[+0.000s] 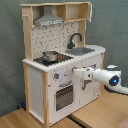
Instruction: Play with the kitchen
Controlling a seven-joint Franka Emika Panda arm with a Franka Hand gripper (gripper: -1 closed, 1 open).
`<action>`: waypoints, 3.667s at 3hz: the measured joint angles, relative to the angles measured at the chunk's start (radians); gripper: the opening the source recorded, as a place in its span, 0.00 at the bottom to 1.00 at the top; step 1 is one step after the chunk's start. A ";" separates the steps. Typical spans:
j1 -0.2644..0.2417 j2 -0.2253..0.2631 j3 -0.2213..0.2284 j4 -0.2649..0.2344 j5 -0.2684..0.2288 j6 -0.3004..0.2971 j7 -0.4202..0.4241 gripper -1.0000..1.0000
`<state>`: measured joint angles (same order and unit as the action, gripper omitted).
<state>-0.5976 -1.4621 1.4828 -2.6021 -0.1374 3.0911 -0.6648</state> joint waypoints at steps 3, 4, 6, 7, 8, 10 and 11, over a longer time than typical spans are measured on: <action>0.144 0.000 -0.029 0.108 0.027 -0.158 0.196 1.00; 0.167 0.000 -0.017 0.136 0.028 -0.205 0.283 1.00; 0.180 -0.003 0.016 0.151 0.028 -0.253 0.506 1.00; 0.179 -0.007 0.032 0.153 0.028 -0.258 0.623 1.00; 0.179 -0.010 0.056 0.154 0.028 -0.264 0.757 1.00; 0.178 -0.014 0.123 0.154 0.027 -0.286 1.040 1.00; 0.175 -0.020 0.142 0.154 0.027 -0.291 1.167 1.00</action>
<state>-0.4229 -1.4824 1.6250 -2.4484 -0.1102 2.7997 0.5017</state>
